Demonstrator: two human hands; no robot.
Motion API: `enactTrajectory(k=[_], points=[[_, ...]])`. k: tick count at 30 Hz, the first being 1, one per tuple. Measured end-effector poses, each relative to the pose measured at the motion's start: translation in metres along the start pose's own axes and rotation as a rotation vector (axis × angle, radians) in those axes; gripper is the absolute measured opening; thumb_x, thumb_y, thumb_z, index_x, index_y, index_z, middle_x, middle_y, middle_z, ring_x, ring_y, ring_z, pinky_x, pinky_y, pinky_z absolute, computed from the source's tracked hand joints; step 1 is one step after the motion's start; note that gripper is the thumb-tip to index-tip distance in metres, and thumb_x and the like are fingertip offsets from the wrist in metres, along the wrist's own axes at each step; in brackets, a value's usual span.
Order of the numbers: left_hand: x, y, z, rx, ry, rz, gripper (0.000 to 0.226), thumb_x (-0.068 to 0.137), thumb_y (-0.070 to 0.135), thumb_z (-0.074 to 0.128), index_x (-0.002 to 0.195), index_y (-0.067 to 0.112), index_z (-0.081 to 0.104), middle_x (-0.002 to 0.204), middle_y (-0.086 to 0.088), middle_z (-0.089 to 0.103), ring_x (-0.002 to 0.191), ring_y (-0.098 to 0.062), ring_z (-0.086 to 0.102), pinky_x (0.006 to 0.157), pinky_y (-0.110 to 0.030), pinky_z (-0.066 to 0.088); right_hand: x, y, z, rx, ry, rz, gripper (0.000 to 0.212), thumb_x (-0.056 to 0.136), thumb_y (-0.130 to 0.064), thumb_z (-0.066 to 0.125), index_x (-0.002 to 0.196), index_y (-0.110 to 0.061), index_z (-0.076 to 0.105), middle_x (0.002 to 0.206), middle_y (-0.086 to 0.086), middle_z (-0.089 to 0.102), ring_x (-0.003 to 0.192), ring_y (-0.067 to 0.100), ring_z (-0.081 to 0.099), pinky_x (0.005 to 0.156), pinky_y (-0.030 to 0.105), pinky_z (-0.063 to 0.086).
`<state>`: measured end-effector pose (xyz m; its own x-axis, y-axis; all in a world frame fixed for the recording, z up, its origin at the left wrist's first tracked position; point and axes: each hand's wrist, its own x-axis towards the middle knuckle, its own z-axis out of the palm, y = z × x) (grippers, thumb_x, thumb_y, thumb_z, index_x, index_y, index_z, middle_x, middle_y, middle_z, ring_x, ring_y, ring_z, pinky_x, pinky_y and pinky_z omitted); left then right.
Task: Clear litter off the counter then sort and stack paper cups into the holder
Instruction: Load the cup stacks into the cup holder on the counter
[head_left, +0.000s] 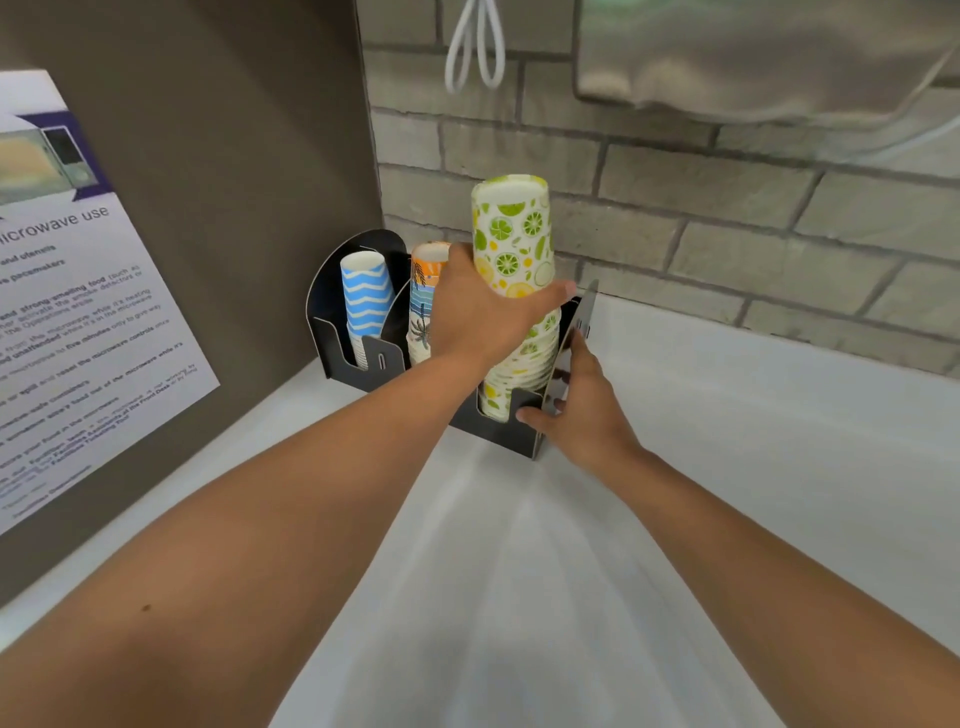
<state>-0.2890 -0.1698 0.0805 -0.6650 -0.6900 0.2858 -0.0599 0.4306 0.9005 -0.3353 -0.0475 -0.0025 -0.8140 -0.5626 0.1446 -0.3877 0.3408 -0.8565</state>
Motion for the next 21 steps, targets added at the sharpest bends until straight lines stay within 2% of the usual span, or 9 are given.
enactTrajectory(k=[4,6,8,11,14,18,21], points=[[0.001,-0.005,0.001,0.053,-0.086,-0.016,0.108,0.042,0.067,0.085,0.127,0.018,0.041,0.117,0.005,0.060,0.106,-0.012,0.061,0.087,-0.035,0.054,0.002,0.003,0.000,-0.013,0.002,0.003,0.110,0.068,-0.009,0.083,0.153,-0.018,0.013,0.143,-0.002,0.042,0.118,0.012,0.057,0.091,0.041,0.056],[-0.001,-0.006,0.001,0.050,-0.087,-0.004,0.099,0.048,0.062,0.087,0.125,0.018,0.044,0.113,0.006,0.061,0.102,-0.010,0.061,0.081,-0.028,0.052,0.002,0.003,0.000,-0.006,-0.001,0.006,0.110,0.070,-0.007,0.082,0.154,-0.018,0.011,0.143,-0.001,0.041,0.117,0.011,0.057,0.090,0.039,0.056],[-0.003,-0.007,0.002,0.042,-0.057,0.019,0.075,0.057,0.052,0.087,0.113,0.020,0.050,0.103,0.009,0.063,0.089,-0.002,0.060,0.070,-0.019,0.048,0.001,0.002,0.000,-0.004,-0.005,0.013,0.108,0.073,-0.005,0.081,0.154,-0.017,0.010,0.144,-0.001,0.039,0.115,0.009,0.055,0.090,0.036,0.056],[-0.005,-0.014,0.003,0.060,-0.051,0.035,0.052,0.065,0.046,0.085,0.100,0.023,0.055,0.100,0.008,0.067,0.085,-0.004,0.063,0.069,-0.019,0.052,0.002,0.005,0.002,-0.016,0.008,0.006,0.108,0.072,-0.010,0.082,0.154,-0.016,0.011,0.146,0.001,0.039,0.120,0.015,0.055,0.093,0.042,0.054],[-0.006,-0.018,0.001,0.085,-0.072,0.034,0.052,0.066,0.046,0.085,0.104,0.020,0.059,0.101,0.006,0.070,0.087,-0.006,0.065,0.069,-0.017,0.051,0.003,0.007,0.002,-0.024,0.008,0.003,0.107,0.071,-0.014,0.082,0.153,-0.016,0.013,0.144,0.001,0.043,0.122,0.017,0.055,0.094,0.044,0.054],[-0.005,-0.018,0.000,0.119,-0.087,0.039,0.058,0.066,0.046,0.085,0.110,0.016,0.063,0.103,0.005,0.072,0.089,-0.008,0.068,0.074,-0.024,0.056,0.003,0.008,0.002,-0.040,0.015,-0.013,0.106,0.070,-0.019,0.082,0.152,-0.017,0.015,0.143,0.002,0.045,0.122,0.018,0.056,0.093,0.044,0.054],[-0.003,-0.019,0.000,0.135,-0.106,0.034,0.056,0.066,0.047,0.085,0.107,0.015,0.066,0.100,0.007,0.072,0.086,-0.007,0.068,0.069,-0.020,0.054,0.004,0.010,0.002,-0.058,0.020,-0.008,0.103,0.071,-0.018,0.082,0.151,-0.016,0.018,0.141,0.003,0.047,0.121,0.018,0.056,0.093,0.045,0.054]])
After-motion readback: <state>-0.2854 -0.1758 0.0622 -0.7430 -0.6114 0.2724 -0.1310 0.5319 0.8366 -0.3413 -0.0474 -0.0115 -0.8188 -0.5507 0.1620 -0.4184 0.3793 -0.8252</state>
